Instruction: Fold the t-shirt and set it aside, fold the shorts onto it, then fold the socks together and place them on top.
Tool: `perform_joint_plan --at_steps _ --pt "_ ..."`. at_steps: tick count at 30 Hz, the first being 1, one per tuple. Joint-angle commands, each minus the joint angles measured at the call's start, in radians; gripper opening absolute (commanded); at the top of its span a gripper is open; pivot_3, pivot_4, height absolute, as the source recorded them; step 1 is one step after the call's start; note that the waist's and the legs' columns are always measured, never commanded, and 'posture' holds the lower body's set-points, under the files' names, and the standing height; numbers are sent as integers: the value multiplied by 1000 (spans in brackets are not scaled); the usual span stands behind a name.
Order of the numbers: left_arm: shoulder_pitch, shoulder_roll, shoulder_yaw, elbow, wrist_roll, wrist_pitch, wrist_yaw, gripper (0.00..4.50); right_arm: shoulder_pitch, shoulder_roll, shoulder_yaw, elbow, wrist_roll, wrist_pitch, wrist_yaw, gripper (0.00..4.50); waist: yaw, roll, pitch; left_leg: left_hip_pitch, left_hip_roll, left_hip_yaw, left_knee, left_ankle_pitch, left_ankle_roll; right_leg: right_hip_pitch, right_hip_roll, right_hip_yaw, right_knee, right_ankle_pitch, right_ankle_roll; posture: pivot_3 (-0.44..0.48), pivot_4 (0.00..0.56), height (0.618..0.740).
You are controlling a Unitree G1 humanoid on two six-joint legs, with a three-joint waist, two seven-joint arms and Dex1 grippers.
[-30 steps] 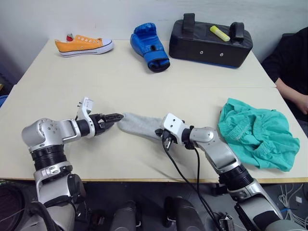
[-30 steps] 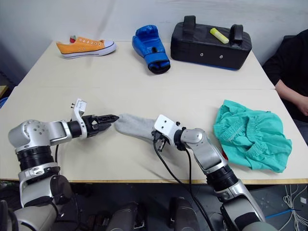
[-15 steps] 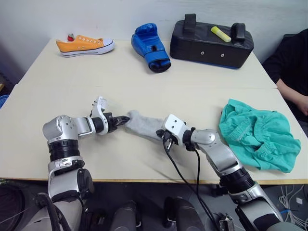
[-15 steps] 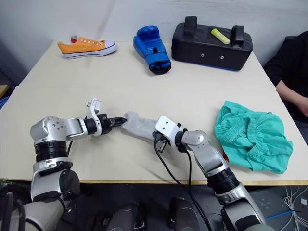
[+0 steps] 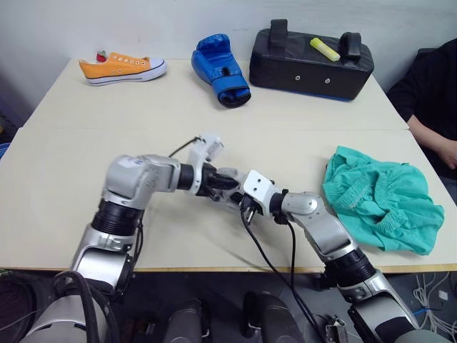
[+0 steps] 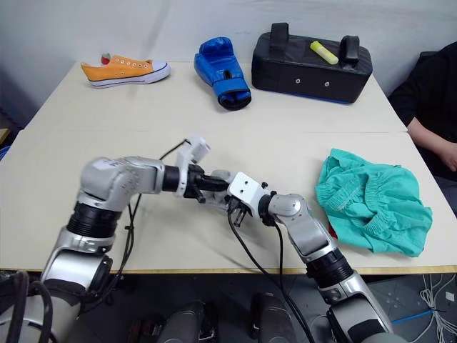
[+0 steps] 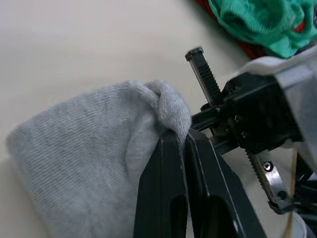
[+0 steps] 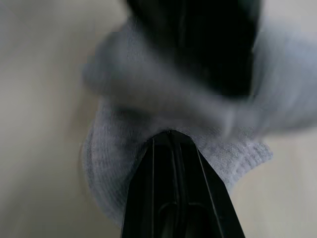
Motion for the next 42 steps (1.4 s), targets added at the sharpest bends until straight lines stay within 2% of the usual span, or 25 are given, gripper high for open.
perform_joint_plan --at_steps 1,7,12,16,19,24,29,34,38,42 --pt "-21 12 -41 -5 41 -88 -43 53 21 -3 12 25 -26 18 -19 0 -1 0 0 0 0 0 0 0 1 0 0 0 0 0 0 0 150 740" --pt "13 67 -106 46 134 -213 -99 53 43 -23 -2 -30 -16 38 -23 0 -2 0 0 0 0 -1 0 0 2 1 0 0 -1 0 0 0 150 740" --pt "30 53 -117 66 159 -238 -116 53 88 -40 -39 -161 25 102 -12 0 6 0 0 -2 0 -2 -1 0 3 0 0 -1 -4 0 0 0 150 740" --pt "31 38 -115 81 171 -242 -117 53 115 -97 -127 -335 95 232 10 0 8 1 1 -3 0 -2 -1 0 6 0 0 -2 -7 0 1 0 150 740" --pt "34 38 -114 78 177 -241 -125 53 71 -101 -196 -392 154 326 -3 0 4 2 1 -5 0 -2 -1 0 7 0 0 -3 -8 1 2 0 150 740" --pt "45 41 -110 63 180 -234 -138 53 -84 -19 -159 -266 165 326 -36 0 -11 2 2 -3 1 -3 -3 1 5 0 0 -4 -8 1 2 0 150 740" --pt "60 39 -92 38 169 -222 -143 53 -155 56 -48 5 89 200 -59 0 -16 2 2 -4 0 -3 -3 3 10 1 0 -5 -8 1 1 0 150 740" --pt "75 60 -11 -27 105 -167 -162 1335 -113 28 7 70 55 148 -30 0 -17 3 2 -7 0 -2 -1 3 12 -1 0 -4 -10 2 2 0 150 740" --pt "56 127 154 -69 -55 -73 -254 2640 -52 -5 6 20 57 140 -12 0 -18 3 2 -7 0 -3 -2 3 12 -1 0 -4 -9 2 2 0 150 740" --pt "28 178 142 37 18 -209 -268 2640 -13 -28 -3 -37 68 133 2 0 -15 3 2 -2 0 -4 -3 1 5 3 0 -4 -9 2 2 0 150 740"
